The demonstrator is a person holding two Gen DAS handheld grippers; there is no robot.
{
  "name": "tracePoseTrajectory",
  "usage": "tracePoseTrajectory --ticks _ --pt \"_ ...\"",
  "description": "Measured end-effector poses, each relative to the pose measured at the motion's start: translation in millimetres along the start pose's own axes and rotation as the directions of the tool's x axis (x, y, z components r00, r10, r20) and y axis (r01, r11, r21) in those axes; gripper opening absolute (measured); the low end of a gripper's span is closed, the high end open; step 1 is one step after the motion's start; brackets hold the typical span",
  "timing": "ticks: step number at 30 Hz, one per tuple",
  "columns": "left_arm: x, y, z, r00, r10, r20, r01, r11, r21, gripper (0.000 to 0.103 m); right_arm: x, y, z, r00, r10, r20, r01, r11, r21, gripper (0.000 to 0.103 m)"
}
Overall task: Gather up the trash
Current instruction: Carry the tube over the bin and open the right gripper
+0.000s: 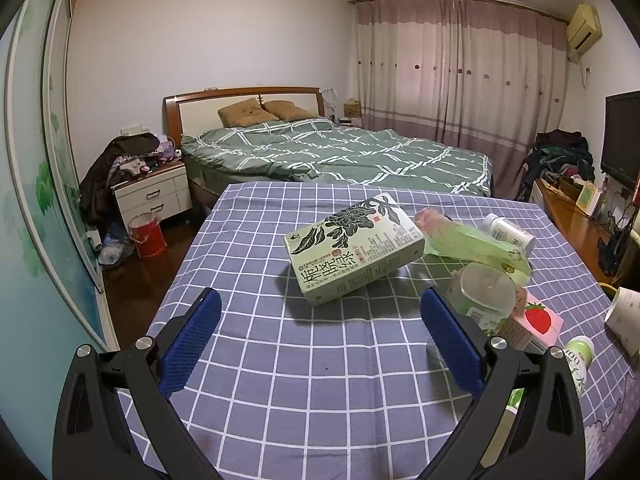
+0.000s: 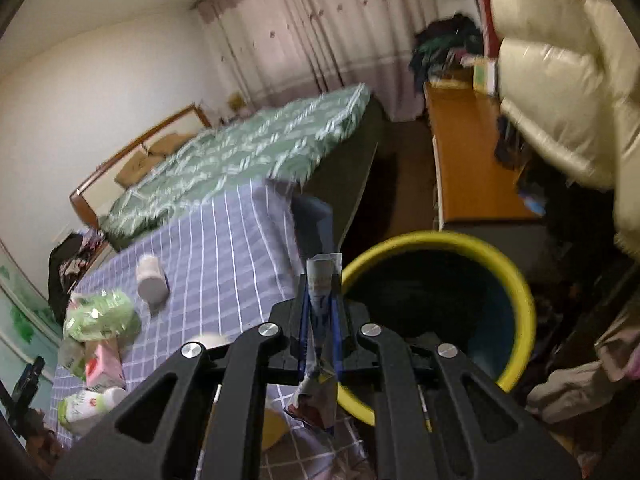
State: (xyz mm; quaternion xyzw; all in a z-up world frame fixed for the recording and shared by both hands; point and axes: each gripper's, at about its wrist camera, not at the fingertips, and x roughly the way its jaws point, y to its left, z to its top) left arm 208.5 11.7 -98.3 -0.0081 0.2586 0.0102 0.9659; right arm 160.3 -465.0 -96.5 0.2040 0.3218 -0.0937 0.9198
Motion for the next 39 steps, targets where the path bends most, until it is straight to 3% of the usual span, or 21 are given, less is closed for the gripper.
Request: tracePoseTrajectory --ticks 3,9,16,25,39 --pt "2 2 0 1.0 -0.003 -0.007 0.003 1.0 -0.013 0.098 11 15 -10 0.999 0.034 -0.031 -0.035 0.999 -0.023 0.009" --pt "3 3 0 1.0 -0.005 -0.005 0.004 1.0 -0.009 0.098 -3 36 -8 0.999 0.054 0.006 -0.053 0.996 -0.065 0.009" --pt "0 -4 -1 1.0 -0.006 0.012 0.006 1.0 0.019 0.098 -4 11 11 0.999 -0.027 0.041 0.028 0.999 -0.039 0.009" --pt "-1 -6 -2 1.0 -0.008 0.009 0.007 1.0 0.016 0.098 30 -36 23 0.988 -0.155 0.0 0.155 0.988 0.005 0.009" --pt "3 -6 -2 1.0 -0.012 -0.001 0.012 1.0 0.012 0.098 45 -28 16 0.989 -0.141 -0.033 0.141 0.99 -0.015 0.009"
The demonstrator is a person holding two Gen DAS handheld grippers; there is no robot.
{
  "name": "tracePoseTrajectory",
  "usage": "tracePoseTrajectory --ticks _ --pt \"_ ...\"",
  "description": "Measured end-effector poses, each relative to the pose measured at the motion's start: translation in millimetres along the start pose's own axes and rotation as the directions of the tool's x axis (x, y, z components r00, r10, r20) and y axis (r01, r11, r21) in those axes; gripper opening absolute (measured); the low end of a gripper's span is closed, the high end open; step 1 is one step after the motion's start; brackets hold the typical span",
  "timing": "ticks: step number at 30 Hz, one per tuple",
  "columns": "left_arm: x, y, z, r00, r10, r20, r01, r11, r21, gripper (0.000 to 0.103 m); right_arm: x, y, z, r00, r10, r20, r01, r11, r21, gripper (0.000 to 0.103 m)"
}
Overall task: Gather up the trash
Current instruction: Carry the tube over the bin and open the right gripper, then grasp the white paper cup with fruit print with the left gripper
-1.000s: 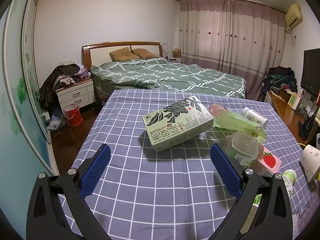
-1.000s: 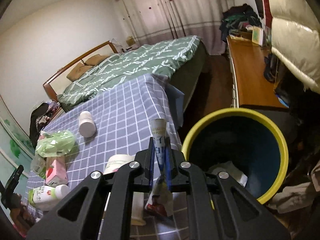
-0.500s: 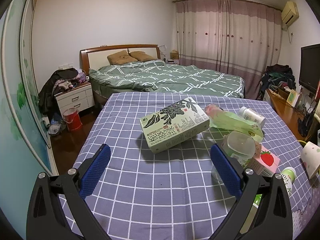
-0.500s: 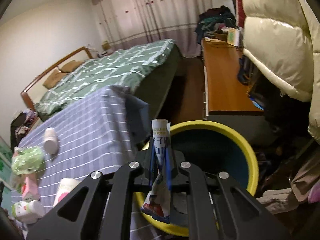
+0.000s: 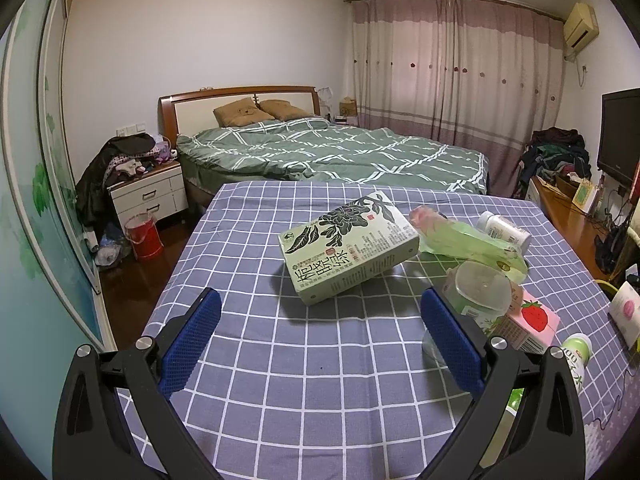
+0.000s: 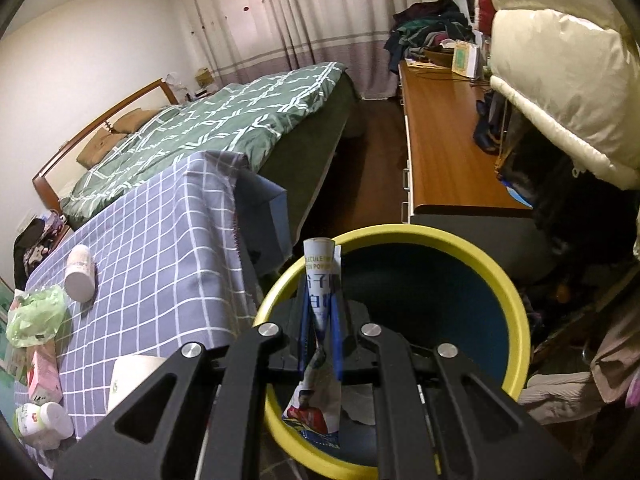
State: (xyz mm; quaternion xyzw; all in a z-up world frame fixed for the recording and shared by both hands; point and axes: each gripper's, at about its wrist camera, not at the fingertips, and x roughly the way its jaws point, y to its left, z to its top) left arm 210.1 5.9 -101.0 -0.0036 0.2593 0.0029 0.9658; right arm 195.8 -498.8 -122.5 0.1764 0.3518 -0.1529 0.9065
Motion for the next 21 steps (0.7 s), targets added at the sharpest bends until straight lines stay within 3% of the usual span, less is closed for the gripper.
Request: tracePoseTrajectory --ticks 11,15,21 --pt "0 -2 -1 1.0 -0.01 0.005 0.01 1.0 0.006 0.098 0 -12 12 0.998 -0.066 0.018 0.066 0.998 -0.009 0.01" --pt "0 -3 -1 1.0 -0.017 0.007 0.017 1.0 0.007 0.098 2 -18 15 0.996 -0.091 0.019 0.091 0.996 -0.002 0.037" --pt "-3 -1 0 0.999 -0.034 0.01 0.034 0.999 0.002 0.098 -8 -22 12 0.996 -0.085 0.036 0.085 0.996 0.009 0.04"
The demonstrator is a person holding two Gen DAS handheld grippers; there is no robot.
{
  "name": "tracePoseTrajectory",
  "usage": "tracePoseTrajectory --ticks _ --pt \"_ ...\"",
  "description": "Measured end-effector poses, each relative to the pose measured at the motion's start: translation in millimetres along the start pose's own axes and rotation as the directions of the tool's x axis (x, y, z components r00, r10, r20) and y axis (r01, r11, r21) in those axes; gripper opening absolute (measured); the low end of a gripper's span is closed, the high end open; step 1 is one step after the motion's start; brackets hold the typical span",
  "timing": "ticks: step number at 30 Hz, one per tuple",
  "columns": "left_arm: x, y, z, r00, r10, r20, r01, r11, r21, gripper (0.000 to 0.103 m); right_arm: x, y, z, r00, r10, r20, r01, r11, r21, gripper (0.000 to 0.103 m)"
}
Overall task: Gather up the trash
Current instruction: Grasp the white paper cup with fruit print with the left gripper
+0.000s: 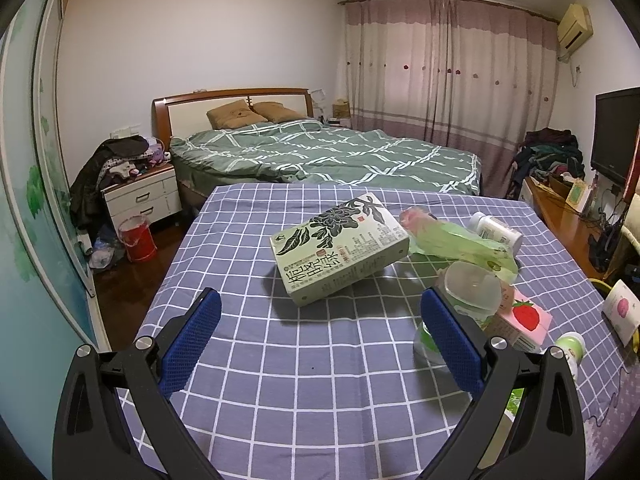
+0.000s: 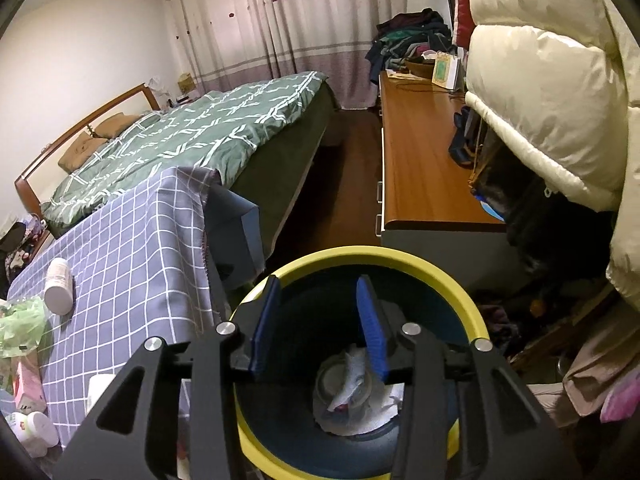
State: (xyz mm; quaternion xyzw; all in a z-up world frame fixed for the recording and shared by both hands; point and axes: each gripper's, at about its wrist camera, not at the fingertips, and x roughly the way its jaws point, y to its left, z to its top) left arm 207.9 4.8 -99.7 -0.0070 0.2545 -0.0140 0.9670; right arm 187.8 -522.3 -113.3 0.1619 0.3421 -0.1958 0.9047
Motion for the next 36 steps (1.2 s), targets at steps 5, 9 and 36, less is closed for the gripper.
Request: tracePoseTrajectory --ticks 5,9,36 --pt "-6 0 1 0.999 -0.031 0.022 0.031 0.999 -0.004 0.098 -6 -1 -4 1.0 0.014 0.001 -0.014 1.0 0.006 0.045" --pt "-18 -4 5 0.992 -0.115 0.061 0.115 0.993 0.003 0.098 -10 -1 -6 1.0 0.027 0.0 -0.027 1.0 0.006 0.045" --pt "-9 -350 -3 0.594 -0.534 -0.602 0.786 0.222 0.577 0.098 -56 -52 -40 0.98 0.2 0.012 -0.2 0.979 0.033 0.051"
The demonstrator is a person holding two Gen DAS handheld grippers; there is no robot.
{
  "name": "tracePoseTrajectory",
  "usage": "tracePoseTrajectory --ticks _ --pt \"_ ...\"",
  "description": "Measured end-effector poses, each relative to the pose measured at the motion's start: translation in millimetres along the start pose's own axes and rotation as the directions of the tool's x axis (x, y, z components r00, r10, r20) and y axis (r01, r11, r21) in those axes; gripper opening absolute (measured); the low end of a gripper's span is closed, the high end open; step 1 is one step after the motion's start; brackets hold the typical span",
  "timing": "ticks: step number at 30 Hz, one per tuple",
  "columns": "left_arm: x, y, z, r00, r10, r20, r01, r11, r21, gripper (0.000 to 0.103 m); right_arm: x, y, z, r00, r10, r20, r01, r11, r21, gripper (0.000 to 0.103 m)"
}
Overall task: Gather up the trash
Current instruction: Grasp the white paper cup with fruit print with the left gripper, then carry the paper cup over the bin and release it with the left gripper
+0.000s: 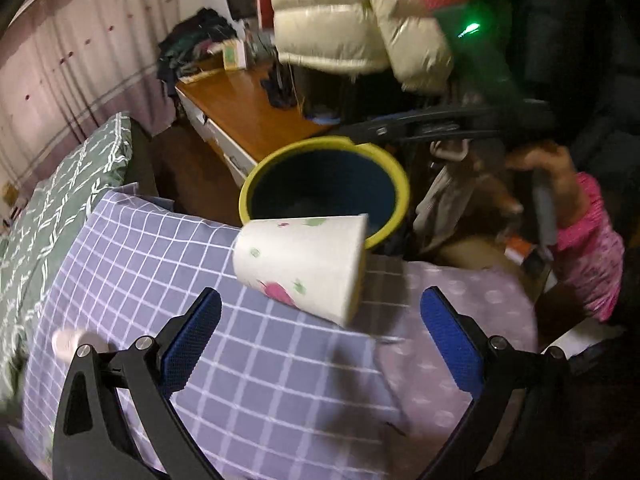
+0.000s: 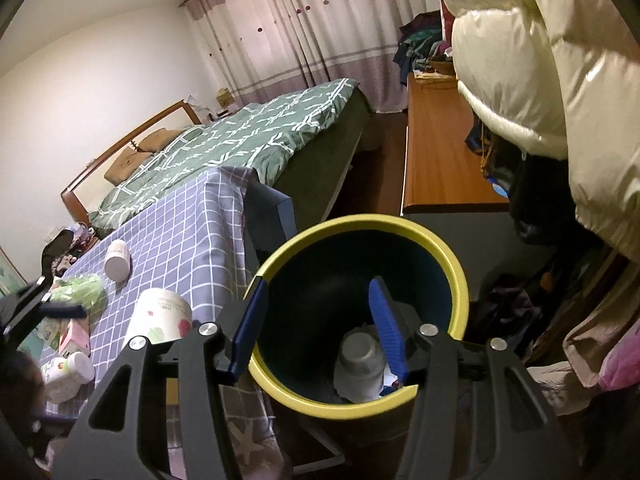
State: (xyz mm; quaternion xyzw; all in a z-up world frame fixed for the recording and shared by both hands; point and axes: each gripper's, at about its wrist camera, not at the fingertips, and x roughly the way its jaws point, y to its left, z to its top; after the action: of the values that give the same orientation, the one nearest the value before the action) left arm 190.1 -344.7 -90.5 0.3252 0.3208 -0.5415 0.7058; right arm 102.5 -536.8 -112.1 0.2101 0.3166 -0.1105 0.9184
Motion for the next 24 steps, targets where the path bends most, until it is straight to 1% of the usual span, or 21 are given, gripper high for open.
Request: tracePoseTrajectory --ticks 2,4,6,9,13,18,21,22,24 --pt "12 8 5 0.999 -0.032 -0.027 0.032 0.999 0.005 0.098 3 -5 -2 1.0 0.006 -0.008 -0.006 1.0 0.007 0.051" --pt "20 15 7 0.998 -0.041 -0.048 0.042 0.999 0.015 0.098 6 -10 -3 1.0 0.009 -0.015 -0.009 1.0 0.016 0.051" --pt "24 22 11 0.997 -0.054 -0.055 0.055 0.998 0.015 0.098 9 -15 -3 1.0 0.012 -0.018 -0.011 1.0 0.027 0.051" --pt "32 27 16 0.992 -0.103 -0.07 0.105 0.994 0.021 0.098 13 -18 -3 1.0 0.014 -0.026 -0.014 0.999 0.034 0.051" --pt "44 26 20 0.988 -0.116 -0.104 0.122 0.991 0.053 0.098 19 -18 -4 0.999 0.018 -0.039 -0.017 0.999 0.036 0.051" --pt "55 26 23 0.986 -0.13 -0.107 0.137 0.989 0.062 0.098 19 -15 -3 0.999 0.02 -0.04 -0.018 0.999 0.03 0.051" --pt "59 27 22 0.982 -0.156 -0.109 0.162 0.985 0.052 0.098 17 -13 -2 0.999 0.021 -0.039 -0.02 1.0 0.024 0.051" --pt "61 25 23 0.981 -0.159 -0.112 0.165 0.985 0.053 0.097 16 -12 -1 0.999 0.022 -0.038 -0.021 1.0 0.022 0.051" --pt "63 23 21 0.979 -0.164 -0.118 0.171 0.984 0.053 0.088 14 -11 -1 0.999 0.023 -0.034 -0.022 1.0 0.018 0.051"
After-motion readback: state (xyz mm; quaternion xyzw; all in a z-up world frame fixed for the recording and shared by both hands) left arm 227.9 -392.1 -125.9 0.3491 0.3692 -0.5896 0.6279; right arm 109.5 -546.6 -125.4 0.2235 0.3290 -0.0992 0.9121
